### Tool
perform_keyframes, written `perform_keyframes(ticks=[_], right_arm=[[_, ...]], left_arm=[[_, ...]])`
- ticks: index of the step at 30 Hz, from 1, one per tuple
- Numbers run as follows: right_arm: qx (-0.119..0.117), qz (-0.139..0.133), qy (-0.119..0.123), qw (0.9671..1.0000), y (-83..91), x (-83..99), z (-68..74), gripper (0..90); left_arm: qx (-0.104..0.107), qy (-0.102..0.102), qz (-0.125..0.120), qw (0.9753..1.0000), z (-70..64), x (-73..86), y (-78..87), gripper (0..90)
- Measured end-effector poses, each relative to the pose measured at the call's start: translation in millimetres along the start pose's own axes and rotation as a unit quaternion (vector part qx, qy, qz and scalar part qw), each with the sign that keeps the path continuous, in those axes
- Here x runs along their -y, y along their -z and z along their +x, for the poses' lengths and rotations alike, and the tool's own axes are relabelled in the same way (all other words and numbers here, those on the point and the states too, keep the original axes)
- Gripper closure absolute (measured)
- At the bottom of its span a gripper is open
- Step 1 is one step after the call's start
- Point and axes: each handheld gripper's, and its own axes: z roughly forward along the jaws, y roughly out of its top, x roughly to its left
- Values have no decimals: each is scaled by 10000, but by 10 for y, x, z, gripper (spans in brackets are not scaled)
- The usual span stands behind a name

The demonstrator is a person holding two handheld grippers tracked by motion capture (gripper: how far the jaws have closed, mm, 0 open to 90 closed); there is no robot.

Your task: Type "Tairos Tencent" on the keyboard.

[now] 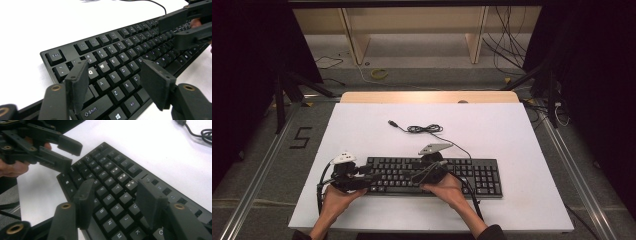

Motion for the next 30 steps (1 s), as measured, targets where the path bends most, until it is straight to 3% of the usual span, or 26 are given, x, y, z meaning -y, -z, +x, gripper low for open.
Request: perform_keyframes(ticks=[7, 20, 30], right_arm=[[-69, -55, 55, 9999, 84, 53, 20, 428], [2, -59, 157, 9999, 211, 164, 20, 368], [28, -63, 147, 9999, 236, 207, 19, 332]], left_arm=[[26, -12, -45, 10000, -16, -53, -33, 420], [91, -266, 316, 9991, -58, -140, -216, 704], [96, -463, 510, 9976, -78, -202, -344, 872]])
